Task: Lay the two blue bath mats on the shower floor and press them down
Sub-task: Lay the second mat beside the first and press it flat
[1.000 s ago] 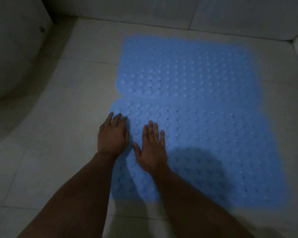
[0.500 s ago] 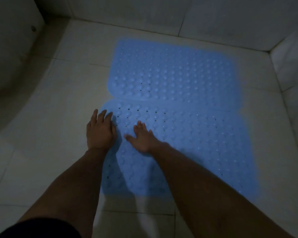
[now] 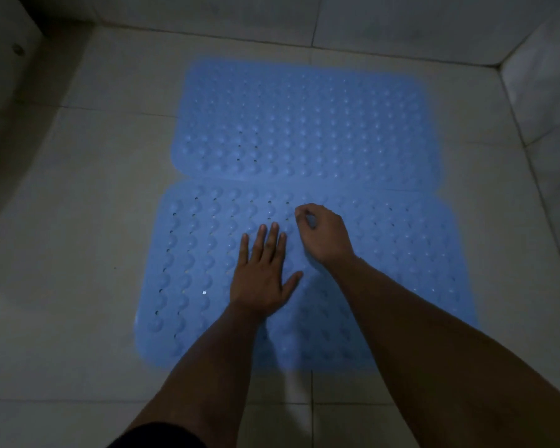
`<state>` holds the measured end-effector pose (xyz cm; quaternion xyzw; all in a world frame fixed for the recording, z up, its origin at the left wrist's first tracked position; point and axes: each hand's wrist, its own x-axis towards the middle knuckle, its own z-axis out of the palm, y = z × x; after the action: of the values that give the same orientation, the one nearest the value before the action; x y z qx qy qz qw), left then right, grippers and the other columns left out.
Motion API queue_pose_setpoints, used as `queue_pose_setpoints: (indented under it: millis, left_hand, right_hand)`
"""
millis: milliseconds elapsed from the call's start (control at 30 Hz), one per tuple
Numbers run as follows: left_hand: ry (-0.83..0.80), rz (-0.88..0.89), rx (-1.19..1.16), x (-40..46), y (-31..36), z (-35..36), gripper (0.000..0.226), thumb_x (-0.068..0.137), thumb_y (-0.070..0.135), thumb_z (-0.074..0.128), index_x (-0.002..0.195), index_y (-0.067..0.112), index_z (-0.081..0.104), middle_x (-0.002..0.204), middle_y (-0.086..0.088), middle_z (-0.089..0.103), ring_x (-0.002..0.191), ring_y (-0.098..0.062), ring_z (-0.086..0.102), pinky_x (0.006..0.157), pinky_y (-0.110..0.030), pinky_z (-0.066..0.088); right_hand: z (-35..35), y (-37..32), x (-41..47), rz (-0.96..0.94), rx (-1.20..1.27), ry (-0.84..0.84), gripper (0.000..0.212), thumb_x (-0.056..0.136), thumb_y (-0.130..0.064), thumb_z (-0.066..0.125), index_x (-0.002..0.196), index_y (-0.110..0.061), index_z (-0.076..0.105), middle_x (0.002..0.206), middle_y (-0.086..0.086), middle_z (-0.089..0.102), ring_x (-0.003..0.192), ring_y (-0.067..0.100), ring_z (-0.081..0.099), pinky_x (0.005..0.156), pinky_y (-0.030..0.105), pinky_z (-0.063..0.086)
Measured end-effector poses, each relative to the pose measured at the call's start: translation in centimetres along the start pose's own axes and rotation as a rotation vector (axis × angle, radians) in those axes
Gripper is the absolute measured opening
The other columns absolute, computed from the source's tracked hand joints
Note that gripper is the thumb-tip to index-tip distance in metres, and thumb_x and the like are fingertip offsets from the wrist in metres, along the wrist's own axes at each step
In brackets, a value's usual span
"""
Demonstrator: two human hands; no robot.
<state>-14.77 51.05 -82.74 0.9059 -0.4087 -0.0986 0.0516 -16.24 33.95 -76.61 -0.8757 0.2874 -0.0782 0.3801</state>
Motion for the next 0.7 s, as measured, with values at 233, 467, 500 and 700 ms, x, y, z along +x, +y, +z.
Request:
queue_pose_setpoints:
  millis: [233, 467, 500, 700]
  left_hand:
    - [0.050, 0.027, 0.000, 0.2, 0.1, -0.1, 0.080, 0.100, 0.068, 0.029, 0.163, 0.021, 0.014, 0.171, -0.009, -0.001, 0.158, -0.028, -0.004, 0.124, -0.060, 0.008]
    - [0.010, 0.027, -0.042, 0.3, -0.1, 0.1, 0.084, 0.098, 0.073, 0.029, 0.163, 0.021, 0.017, 0.171, -0.007, 0.001, 0.158, -0.025, -0.004, 0.125, -0.059, 0.006]
    - [-0.007, 0.020, -0.057, 0.2, 0.0, -0.2, 0.084, 0.097, 0.074, 0.028, 0.163, 0.022, 0.018, 0.171, -0.006, 0.001, 0.158, -0.024, -0.005, 0.125, -0.058, 0.005]
    - [-0.239, -0.059, -0.019, 2.9, 1.6, -5.3, 0.063, 0.103, 0.050, 0.027, 0.157, 0.019, 0.031, 0.169, -0.012, 0.015, 0.156, -0.031, 0.012, 0.124, -0.052, 0.016]
  right_hand:
    - [0.9, 2.4, 2.1, -0.117, 0.039, 0.102, 0.021, 0.097, -0.035, 0.056, 0.095, -0.022, 0.073, 0.097, -0.003, 0.072, 0.095, 0.020, 0.068, 0.087, 0.038, 0.054]
    - [0.7, 2.4, 1.7, -0.154, -0.029, 0.051, 0.026, 0.096, -0.037, 0.053, 0.097, -0.021, 0.073, 0.097, 0.000, 0.071, 0.096, 0.024, 0.065, 0.086, 0.041, 0.053]
    - [0.1, 2.1, 1.6, -0.151, -0.044, 0.044, 0.027, 0.096, -0.038, 0.052, 0.098, -0.021, 0.073, 0.098, 0.001, 0.071, 0.096, 0.024, 0.065, 0.086, 0.041, 0.054]
    - [-3.0, 0.5, 1.1, -0.110, -0.175, -0.047, 0.029, 0.095, -0.042, 0.049, 0.096, -0.022, 0.070, 0.097, -0.002, 0.072, 0.091, 0.021, 0.068, 0.081, 0.038, 0.055]
